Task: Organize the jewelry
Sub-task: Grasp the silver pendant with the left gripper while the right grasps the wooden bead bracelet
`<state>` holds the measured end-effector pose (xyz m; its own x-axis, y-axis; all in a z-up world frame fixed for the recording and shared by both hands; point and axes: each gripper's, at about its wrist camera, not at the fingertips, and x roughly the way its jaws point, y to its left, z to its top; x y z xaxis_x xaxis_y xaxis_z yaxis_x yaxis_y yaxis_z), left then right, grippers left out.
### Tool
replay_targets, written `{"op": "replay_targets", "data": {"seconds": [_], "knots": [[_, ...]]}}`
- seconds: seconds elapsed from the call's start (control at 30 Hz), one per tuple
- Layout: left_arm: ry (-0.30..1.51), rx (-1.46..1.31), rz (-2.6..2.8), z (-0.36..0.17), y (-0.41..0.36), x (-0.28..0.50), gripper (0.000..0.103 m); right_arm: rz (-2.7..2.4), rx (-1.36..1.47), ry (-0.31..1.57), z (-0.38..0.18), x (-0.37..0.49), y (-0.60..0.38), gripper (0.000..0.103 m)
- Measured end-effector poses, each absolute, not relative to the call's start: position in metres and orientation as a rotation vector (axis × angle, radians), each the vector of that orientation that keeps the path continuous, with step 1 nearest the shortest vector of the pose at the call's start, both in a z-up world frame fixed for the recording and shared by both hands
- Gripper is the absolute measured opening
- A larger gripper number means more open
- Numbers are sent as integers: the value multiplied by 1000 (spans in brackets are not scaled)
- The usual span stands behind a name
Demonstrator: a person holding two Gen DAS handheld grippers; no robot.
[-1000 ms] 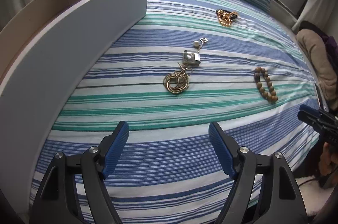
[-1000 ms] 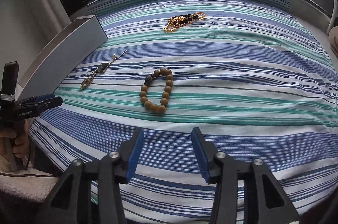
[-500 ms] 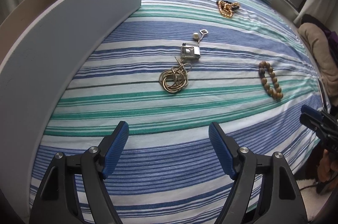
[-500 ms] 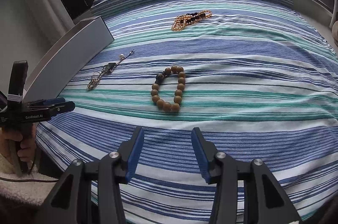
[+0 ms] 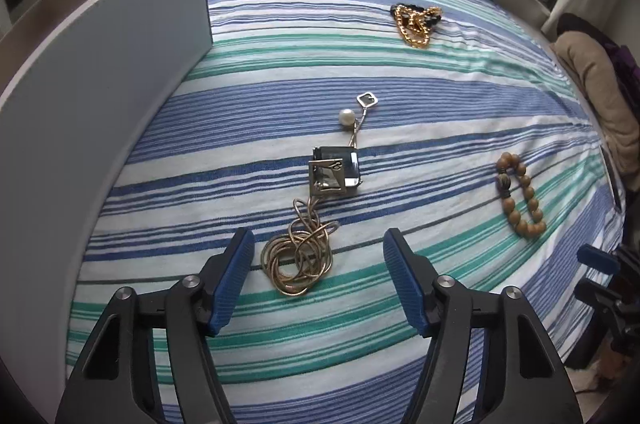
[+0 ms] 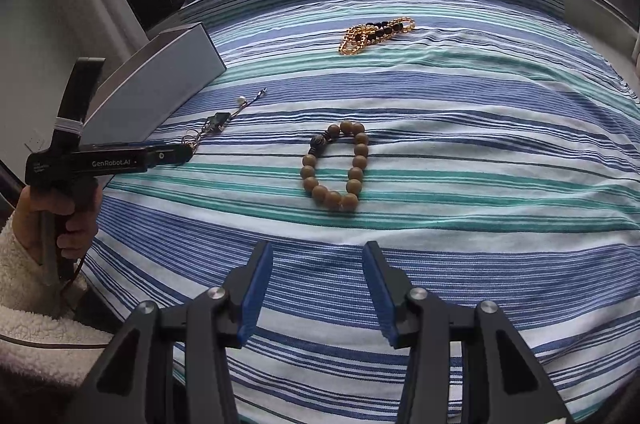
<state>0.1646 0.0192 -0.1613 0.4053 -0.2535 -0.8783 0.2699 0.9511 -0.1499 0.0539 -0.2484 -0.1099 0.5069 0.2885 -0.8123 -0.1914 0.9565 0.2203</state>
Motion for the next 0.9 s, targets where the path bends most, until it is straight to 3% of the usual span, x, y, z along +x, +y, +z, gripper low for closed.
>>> {"op": "replay_targets", "data": {"seconds": [0.1,0.13,0.17,0.2,0.23,0.6,0.7,0.8,0.87,0.9], "knots": [[1080,63,-333,-161,13,163,45,282,95,985,-107,53,-249,47],[1071,72,-338,-161,12,162,25,279,91,981,-106,53,-251,47],[1071,71,-348,-161,12,162,17,276,89,978,-105,53,-251,47],[1068,63,-353,-160,13,162,16,274,90,977,-105,55,-252,47],[1066,54,-348,-160,15,162,3,271,91,977,-105,57,-254,47],[1045,-67,-296,-152,40,148,1,320,185,1025,-110,135,-234,47],[1045,-84,-281,-153,45,147,1,292,164,1074,-127,156,-215,38],[1049,-100,-274,-157,48,146,1,233,105,1076,-137,164,-202,36],[1050,-111,-269,-157,51,144,1,192,25,1060,-137,163,-193,27],[1046,-119,-267,-156,52,143,1,184,2,1062,-137,162,-190,14]]}}
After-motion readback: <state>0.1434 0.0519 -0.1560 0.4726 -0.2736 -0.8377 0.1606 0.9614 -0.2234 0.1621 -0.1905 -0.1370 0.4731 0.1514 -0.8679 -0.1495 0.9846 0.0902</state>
